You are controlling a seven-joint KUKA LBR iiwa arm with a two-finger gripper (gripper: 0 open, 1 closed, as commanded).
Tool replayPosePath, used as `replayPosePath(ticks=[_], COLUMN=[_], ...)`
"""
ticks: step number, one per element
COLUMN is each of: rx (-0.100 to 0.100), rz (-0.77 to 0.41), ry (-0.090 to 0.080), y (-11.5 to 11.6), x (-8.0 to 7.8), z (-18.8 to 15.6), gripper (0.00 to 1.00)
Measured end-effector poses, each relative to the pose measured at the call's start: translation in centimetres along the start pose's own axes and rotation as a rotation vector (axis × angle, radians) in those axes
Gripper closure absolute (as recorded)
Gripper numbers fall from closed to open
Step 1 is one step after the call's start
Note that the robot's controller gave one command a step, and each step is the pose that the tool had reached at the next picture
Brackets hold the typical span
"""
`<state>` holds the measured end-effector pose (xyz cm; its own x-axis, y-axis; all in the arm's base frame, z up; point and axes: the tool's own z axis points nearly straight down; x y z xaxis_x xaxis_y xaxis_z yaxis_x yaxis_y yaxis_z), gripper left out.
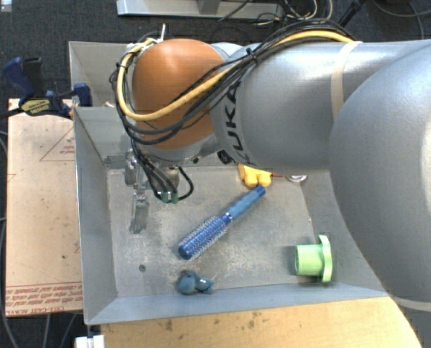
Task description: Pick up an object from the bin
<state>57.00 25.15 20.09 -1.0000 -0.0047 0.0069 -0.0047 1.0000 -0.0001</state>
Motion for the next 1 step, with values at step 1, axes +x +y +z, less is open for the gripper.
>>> replayPosePath(ticks=[1], rx=[0.002], rz=[-0.229], ry=[-0.001], y=[-9.84], x=[2.08], z=[13.48], gripper=[0.0])
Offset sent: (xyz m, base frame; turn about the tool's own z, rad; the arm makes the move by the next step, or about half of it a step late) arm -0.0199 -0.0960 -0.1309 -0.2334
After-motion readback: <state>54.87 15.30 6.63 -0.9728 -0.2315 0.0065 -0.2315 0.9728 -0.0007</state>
